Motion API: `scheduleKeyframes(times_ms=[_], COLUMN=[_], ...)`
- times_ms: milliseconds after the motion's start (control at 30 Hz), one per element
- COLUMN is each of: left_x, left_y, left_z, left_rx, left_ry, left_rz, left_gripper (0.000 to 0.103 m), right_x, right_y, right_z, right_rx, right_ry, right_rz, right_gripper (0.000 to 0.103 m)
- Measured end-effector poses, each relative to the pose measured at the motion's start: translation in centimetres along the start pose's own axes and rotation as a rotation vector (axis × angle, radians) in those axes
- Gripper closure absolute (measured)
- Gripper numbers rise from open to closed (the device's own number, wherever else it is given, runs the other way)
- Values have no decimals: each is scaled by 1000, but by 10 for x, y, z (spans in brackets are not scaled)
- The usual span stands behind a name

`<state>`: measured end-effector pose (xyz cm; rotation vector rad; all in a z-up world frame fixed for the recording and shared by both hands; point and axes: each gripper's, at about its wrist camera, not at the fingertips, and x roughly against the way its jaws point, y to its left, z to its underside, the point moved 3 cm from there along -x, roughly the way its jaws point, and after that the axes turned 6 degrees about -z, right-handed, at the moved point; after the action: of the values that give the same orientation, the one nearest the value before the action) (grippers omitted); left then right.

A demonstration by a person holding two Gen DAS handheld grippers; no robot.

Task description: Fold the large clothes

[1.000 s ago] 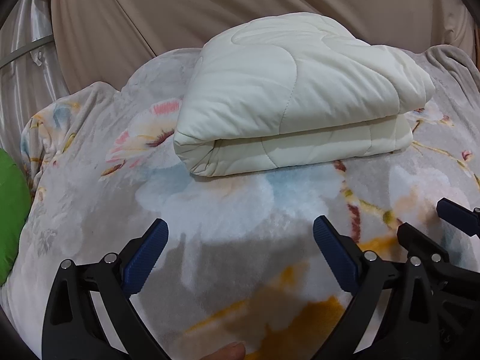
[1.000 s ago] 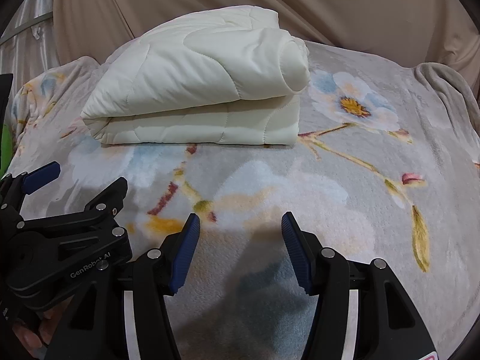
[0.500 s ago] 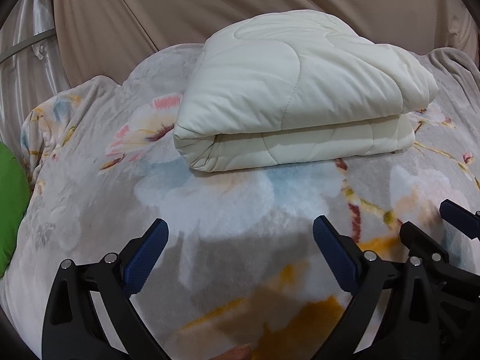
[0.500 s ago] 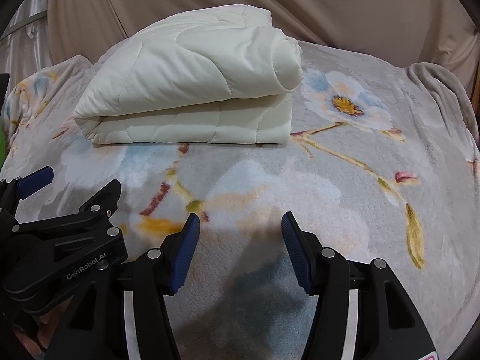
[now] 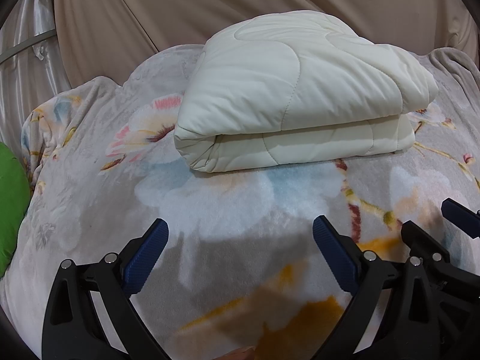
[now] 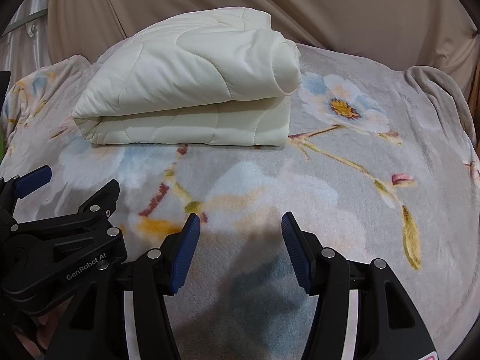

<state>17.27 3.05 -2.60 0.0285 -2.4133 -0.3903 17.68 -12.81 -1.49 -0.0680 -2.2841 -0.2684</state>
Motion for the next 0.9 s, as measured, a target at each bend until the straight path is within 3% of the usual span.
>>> scheduleKeyframes(times_ms=[900], left_x=[1], left_y=[-1], left_z=[0], left_rx=[0], left_ry=[-1], left_rz=[-3], left_gripper=[10], right_x=[0], right_y=[-1], right_z=[-1], right_rx=[4], right_ry=[-1], right_rz=[0], right_gripper=[47])
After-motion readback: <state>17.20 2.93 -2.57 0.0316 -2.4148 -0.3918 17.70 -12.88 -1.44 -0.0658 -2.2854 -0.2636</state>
